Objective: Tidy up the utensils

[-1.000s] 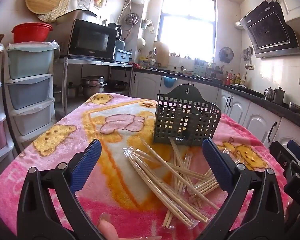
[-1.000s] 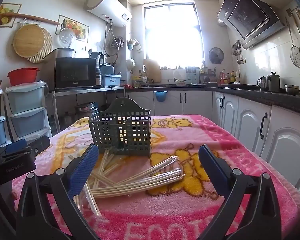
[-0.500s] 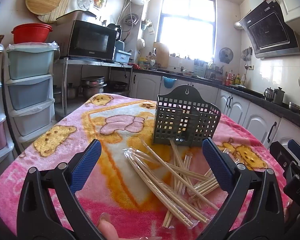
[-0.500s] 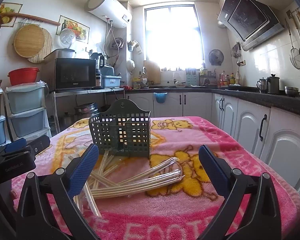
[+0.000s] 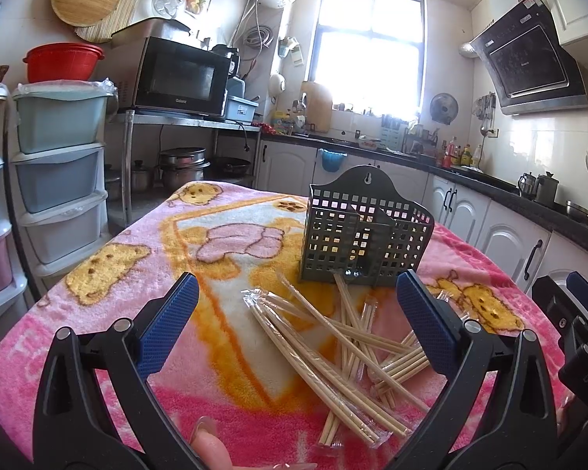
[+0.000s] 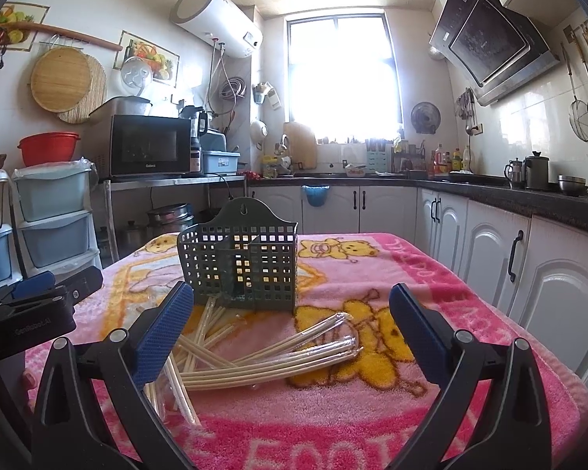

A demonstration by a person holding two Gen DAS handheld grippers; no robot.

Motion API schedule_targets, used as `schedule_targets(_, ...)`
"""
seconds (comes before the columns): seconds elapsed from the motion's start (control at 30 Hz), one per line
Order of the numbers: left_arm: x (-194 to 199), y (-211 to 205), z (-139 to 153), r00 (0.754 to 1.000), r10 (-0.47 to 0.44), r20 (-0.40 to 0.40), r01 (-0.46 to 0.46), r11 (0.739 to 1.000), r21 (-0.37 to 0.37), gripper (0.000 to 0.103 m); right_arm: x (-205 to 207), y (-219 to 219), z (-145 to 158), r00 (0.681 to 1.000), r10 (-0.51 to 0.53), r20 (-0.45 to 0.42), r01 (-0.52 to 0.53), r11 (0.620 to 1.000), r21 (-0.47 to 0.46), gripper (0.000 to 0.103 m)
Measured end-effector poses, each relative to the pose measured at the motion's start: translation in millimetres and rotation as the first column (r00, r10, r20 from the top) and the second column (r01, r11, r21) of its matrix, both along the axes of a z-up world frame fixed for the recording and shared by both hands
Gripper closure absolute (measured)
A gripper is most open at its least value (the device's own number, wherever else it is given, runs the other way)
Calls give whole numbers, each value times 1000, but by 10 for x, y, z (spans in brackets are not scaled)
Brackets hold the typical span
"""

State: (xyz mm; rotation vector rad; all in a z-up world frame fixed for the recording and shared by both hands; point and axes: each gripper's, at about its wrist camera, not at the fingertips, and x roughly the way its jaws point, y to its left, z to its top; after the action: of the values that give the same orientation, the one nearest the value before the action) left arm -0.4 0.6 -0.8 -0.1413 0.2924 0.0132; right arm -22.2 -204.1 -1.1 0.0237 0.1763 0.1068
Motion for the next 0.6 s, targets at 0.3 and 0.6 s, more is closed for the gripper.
schedule_targets(0.3, 2, 0, 9, 1000, 1, 0, -1, 1000, 1, 10, 1, 8, -2, 1000, -1, 1, 1, 1000, -1, 6)
schedule_targets(0.6, 6, 3, 37, 1000, -1, 1, 1, 1000, 0, 10, 4, 7, 1, 1000, 1, 1, -1, 1000, -1, 6)
